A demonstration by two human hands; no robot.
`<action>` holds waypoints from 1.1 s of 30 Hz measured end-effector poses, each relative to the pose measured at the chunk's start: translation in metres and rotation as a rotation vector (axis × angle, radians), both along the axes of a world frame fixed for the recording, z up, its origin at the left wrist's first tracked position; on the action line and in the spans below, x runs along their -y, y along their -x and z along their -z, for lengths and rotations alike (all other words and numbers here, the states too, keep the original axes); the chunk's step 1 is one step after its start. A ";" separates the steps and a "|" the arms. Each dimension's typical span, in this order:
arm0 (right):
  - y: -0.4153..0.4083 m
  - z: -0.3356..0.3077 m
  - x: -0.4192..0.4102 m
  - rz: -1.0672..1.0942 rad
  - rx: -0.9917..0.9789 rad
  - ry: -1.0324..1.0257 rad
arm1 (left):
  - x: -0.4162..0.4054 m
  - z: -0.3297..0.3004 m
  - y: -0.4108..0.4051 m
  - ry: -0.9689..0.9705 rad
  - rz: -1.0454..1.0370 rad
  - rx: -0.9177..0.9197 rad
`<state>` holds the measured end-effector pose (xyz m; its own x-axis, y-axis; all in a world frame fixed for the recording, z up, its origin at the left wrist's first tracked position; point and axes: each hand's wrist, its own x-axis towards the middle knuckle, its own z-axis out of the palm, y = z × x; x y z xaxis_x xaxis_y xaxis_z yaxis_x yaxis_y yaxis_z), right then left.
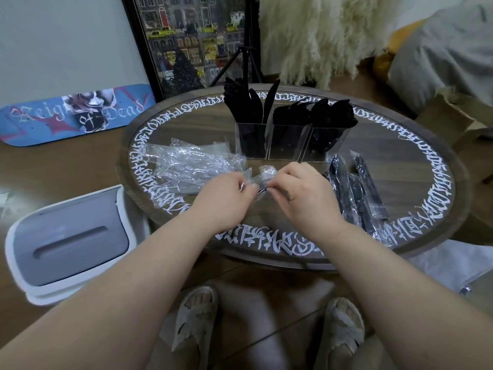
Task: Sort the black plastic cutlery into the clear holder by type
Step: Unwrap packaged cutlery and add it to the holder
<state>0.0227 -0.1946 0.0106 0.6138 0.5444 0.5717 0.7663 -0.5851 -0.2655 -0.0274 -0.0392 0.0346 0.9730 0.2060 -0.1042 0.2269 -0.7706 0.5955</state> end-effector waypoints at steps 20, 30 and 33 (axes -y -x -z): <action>-0.006 -0.026 0.002 0.272 -1.324 -1.038 | -0.004 -0.004 -0.002 0.050 -0.003 0.017; 0.010 -0.020 -0.001 0.014 -0.150 -0.164 | -0.003 0.000 -0.002 -0.051 -0.037 0.000; 0.005 -0.019 -0.001 0.208 -0.443 -0.133 | -0.002 -0.001 -0.001 -0.027 -0.019 0.004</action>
